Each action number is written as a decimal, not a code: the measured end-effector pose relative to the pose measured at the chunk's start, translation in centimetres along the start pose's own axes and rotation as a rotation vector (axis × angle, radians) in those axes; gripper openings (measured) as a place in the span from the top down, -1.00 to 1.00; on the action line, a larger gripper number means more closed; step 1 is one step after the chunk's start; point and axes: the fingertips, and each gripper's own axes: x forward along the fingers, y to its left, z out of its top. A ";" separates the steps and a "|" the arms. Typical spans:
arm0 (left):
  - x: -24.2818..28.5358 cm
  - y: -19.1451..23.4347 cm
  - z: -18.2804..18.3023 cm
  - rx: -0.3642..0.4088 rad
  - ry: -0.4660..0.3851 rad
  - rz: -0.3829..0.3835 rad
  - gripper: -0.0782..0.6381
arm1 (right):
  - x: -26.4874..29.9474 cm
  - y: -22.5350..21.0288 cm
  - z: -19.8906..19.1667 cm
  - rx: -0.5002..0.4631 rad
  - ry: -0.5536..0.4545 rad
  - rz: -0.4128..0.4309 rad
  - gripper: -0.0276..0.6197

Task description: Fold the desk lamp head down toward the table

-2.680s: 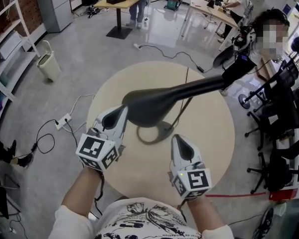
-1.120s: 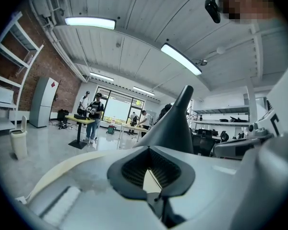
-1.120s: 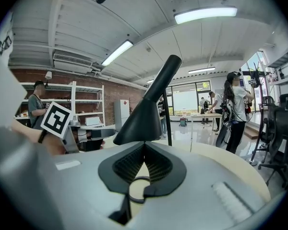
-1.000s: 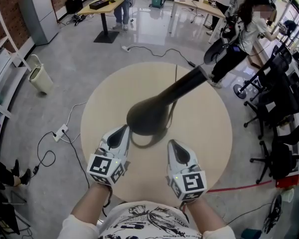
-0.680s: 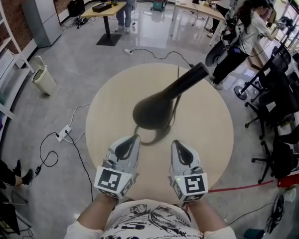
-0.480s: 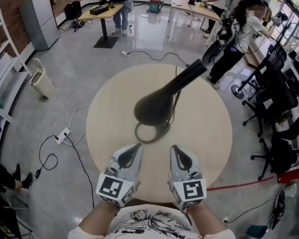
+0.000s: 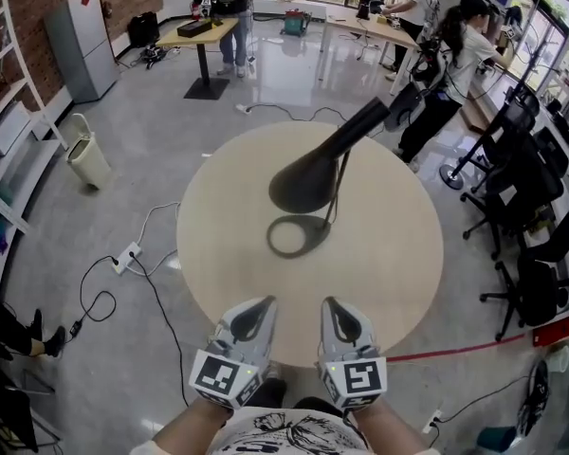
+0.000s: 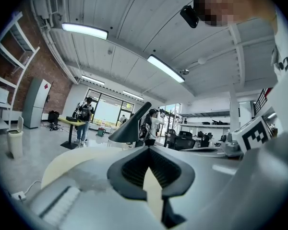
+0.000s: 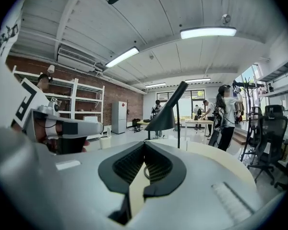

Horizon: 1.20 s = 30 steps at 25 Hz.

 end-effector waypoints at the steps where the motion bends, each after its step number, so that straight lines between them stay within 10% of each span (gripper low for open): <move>1: -0.6 -0.4 -0.2 -0.006 -0.004 0.008 0.76 | -0.7 0.2 -0.2 0.005 0.002 0.007 0.89; 30: -21.6 -26.4 -7.4 -0.028 -0.014 0.143 0.76 | -33.8 4.8 -6.1 -0.007 -0.030 0.152 0.89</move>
